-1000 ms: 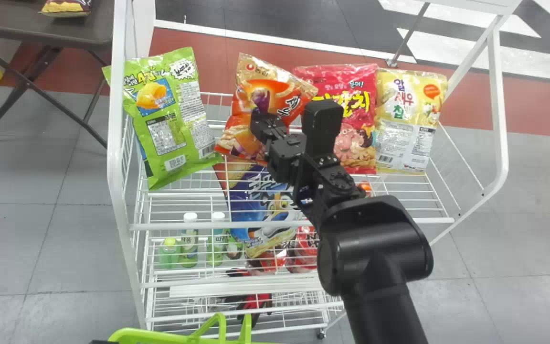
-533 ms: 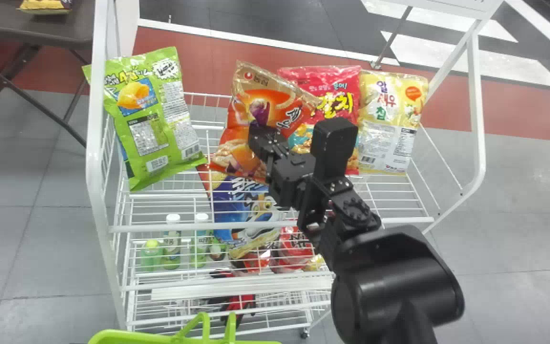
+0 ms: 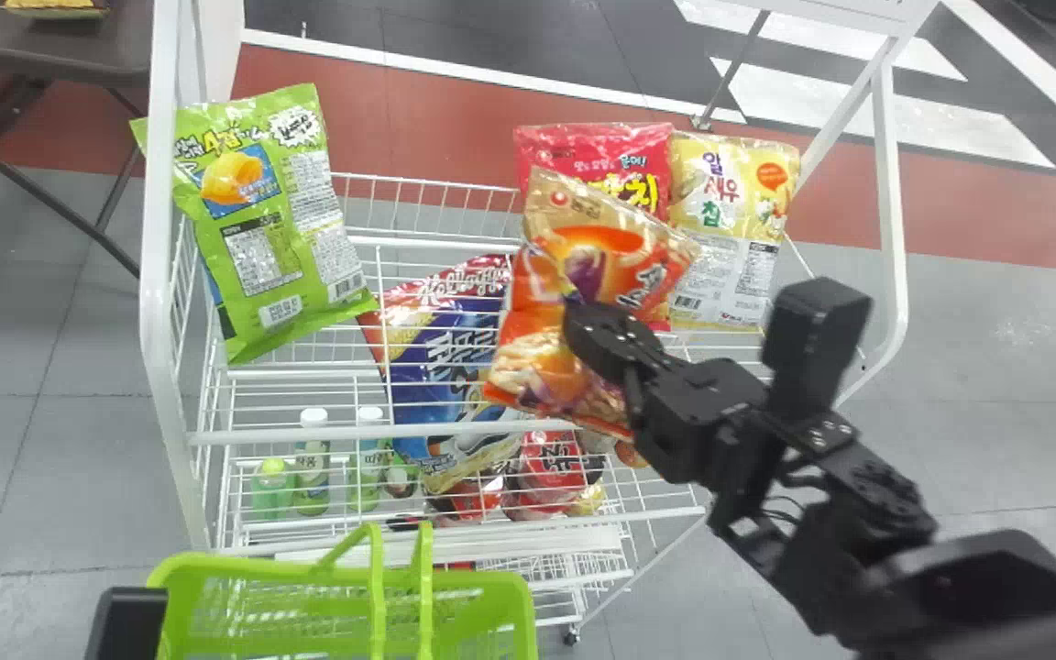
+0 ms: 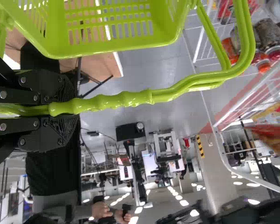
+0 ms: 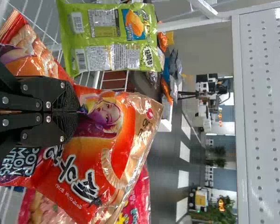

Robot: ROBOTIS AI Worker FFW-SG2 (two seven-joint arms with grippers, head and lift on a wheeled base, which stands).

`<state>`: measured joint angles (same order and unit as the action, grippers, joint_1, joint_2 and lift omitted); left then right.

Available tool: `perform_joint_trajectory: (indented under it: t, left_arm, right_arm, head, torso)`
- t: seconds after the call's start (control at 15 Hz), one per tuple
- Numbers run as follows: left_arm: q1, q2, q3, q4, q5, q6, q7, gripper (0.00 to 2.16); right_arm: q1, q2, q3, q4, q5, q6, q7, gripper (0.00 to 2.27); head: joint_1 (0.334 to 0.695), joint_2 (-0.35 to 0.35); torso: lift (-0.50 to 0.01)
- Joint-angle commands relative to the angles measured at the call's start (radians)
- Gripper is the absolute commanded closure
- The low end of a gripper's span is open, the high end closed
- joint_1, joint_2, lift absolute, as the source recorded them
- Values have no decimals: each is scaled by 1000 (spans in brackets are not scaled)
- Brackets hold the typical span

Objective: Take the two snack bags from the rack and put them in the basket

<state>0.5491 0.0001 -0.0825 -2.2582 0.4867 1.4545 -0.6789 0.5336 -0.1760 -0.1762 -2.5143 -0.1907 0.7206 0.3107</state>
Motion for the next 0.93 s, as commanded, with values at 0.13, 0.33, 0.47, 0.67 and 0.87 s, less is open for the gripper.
perform_joint_trajectory:
  t: [0.13,0.33,0.47,0.67,0.87]
  left_arm:
    - [14,-3,33,-41,16,-41,-2,1497]
    - [23,-3,53,-81,46,-41,4,1497]
    - [38,-3,69,-116,69,-35,9,1497]
    - [63,-3,75,-156,78,-26,6,1497]
    - [69,-3,66,-162,81,-16,-4,1497]
  right_arm:
    - [111,-40,-106,-181,-69,251,62,2246]
    - [154,-62,-120,-207,-87,392,110,2246]
    - [181,-68,-109,-221,-99,478,136,2246]
    - [184,-73,-55,-228,-107,665,145,2246]
    - [184,-73,66,-209,-59,678,130,2246]
  head:
    - [695,-350]
    - [695,-350]
    - [695,-350]
    - [695,-350]
    - [695,-350]
  torso:
    - [-8]
    - [-8]
    - [-8]
    - [-8]
    - [-8]
